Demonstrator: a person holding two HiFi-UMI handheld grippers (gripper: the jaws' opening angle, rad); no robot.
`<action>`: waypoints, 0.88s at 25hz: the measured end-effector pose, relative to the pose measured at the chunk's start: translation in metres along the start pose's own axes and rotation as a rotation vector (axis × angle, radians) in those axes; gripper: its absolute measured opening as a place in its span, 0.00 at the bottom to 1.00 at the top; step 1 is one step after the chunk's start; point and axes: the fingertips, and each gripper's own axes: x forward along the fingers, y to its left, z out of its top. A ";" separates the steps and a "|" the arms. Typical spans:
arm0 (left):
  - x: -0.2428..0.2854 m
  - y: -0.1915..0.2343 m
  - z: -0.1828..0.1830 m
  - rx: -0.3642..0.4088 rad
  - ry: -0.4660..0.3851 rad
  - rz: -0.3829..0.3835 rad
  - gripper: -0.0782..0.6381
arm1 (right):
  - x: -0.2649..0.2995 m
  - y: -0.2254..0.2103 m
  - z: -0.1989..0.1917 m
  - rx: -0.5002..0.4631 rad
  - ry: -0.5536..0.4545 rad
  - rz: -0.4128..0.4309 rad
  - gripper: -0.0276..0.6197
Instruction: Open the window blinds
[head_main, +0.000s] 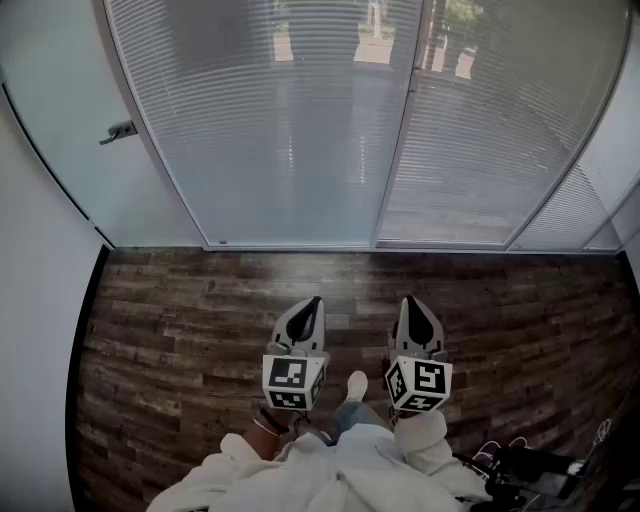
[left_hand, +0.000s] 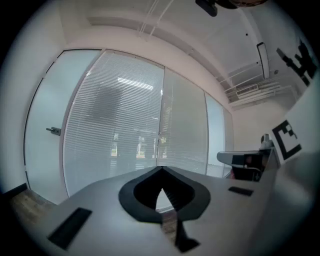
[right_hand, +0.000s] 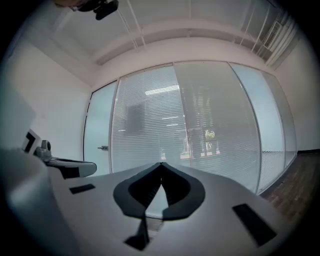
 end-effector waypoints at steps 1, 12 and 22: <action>0.009 0.003 0.002 0.001 0.000 0.005 0.11 | 0.010 -0.004 -0.001 0.000 0.001 0.000 0.06; 0.199 0.052 0.020 0.015 0.006 0.051 0.11 | 0.207 -0.072 0.006 0.024 -0.002 0.041 0.06; 0.389 0.093 0.066 0.022 -0.032 0.084 0.11 | 0.392 -0.149 0.029 0.028 -0.016 0.064 0.06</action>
